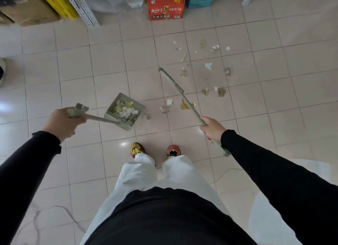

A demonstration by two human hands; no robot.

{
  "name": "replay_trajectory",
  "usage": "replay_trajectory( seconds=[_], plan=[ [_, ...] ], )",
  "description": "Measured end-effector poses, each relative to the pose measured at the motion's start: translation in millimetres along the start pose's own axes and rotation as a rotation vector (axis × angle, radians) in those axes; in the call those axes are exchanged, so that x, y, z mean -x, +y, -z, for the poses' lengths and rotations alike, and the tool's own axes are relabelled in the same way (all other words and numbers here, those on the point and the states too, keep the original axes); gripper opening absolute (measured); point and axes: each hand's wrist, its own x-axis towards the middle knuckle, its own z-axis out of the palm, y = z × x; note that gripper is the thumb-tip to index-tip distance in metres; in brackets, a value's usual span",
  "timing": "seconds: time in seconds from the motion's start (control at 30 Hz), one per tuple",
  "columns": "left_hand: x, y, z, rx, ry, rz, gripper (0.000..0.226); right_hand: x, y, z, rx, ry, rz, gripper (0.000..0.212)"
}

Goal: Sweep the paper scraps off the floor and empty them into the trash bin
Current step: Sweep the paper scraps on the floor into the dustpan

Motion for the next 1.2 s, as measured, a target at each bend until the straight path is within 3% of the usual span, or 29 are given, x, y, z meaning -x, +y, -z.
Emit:
replay_trajectory(
  seconds=[0.37, 0.53, 0.67, 0.8, 0.97, 1.2],
  plan=[
    [13.0, -21.8, -33.8, -0.178, -0.183, 0.047, 0.016, -2.1, -0.2, -58.2, 0.008, 0.010, 0.001, 0.059],
    [10.7, -22.8, -60.2, -0.114, -0.178, 0.106, 0.012, -18.1, -31.5, -84.8, 0.199, -0.054, -0.034, 0.015],
    [7.7, -20.8, -72.2, -0.022, -0.165, 0.136, 0.010, -8.4, -28.7, -107.8, 0.401, -0.187, -0.033, 0.046],
    [7.1, -20.5, -78.9, 0.007, -0.177, 0.147, 0.009, 27.3, -15.6, -93.5, 0.274, -0.300, 0.009, 0.025],
    [9.6, -26.7, -80.4, -0.003, -0.172, 0.147, 0.007, 66.8, 5.4, -79.4, 0.205, -0.276, 0.039, 0.044],
    [19.9, -28.5, -83.9, -0.025, -0.177, 0.130, 0.005, 28.1, -11.1, -112.9, 0.377, -0.145, 0.060, 0.055]
  ],
)
